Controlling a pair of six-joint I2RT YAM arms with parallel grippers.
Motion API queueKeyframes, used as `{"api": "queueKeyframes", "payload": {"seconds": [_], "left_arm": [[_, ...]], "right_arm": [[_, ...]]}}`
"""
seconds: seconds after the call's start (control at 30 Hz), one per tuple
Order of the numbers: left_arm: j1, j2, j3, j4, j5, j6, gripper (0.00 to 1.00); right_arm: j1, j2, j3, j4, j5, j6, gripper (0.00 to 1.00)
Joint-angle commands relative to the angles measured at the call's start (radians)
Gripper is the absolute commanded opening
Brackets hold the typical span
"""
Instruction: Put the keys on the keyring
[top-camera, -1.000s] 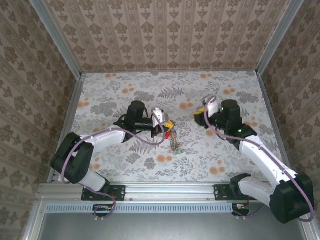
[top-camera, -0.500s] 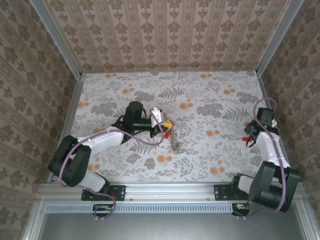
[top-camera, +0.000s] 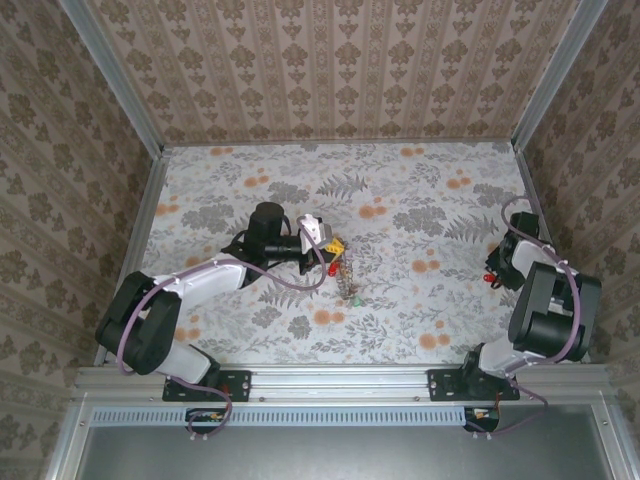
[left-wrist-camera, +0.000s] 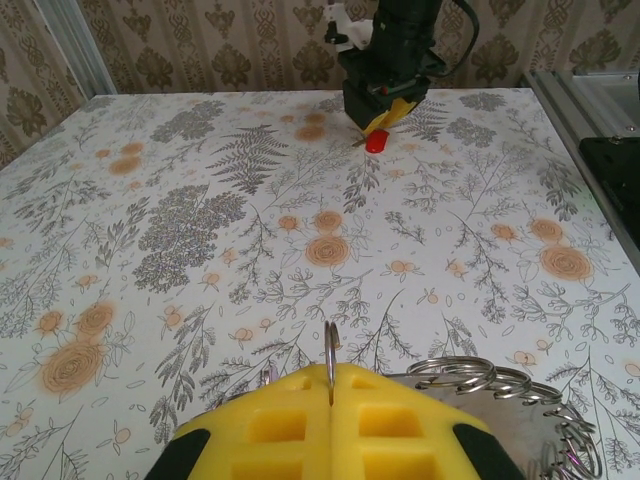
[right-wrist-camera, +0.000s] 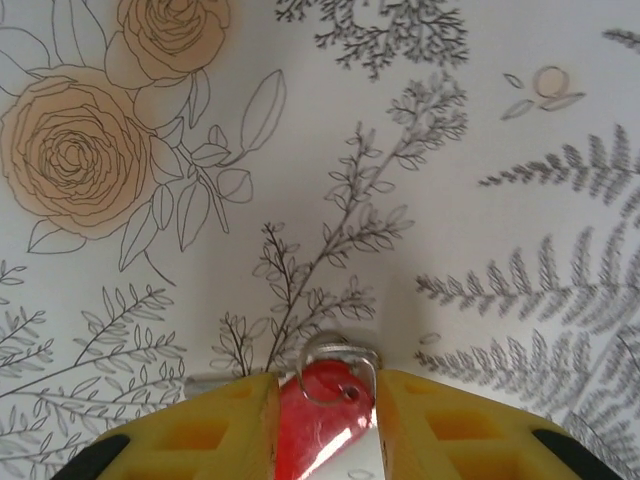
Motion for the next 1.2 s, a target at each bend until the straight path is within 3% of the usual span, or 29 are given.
{"api": "queueKeyframes", "payload": {"seconds": [0.0,0.27,0.37,0.7,1.17], "left_arm": [[0.009,-0.032,0.008,0.063,0.036,-0.019,0.0],[0.009,-0.022,0.02,0.057,0.032,-0.022,0.0],[0.009,-0.02,0.022,0.055,0.03,-0.024,0.0],[0.007,-0.011,0.028,0.046,0.009,-0.034,0.0],[0.004,-0.006,0.033,0.023,0.004,-0.059,0.0]], "right_arm": [[0.018,0.043,0.047,-0.036,-0.053,-0.048,0.3],[0.184,0.13,0.136,-0.148,-0.056,-0.129,0.27],[0.254,0.152,0.176,-0.201,-0.134,-0.154,0.26],[0.569,0.226,0.292,-0.29,-0.235,-0.152,0.27],[0.631,0.134,0.332,-0.297,-0.139,-0.267,0.43]]}}
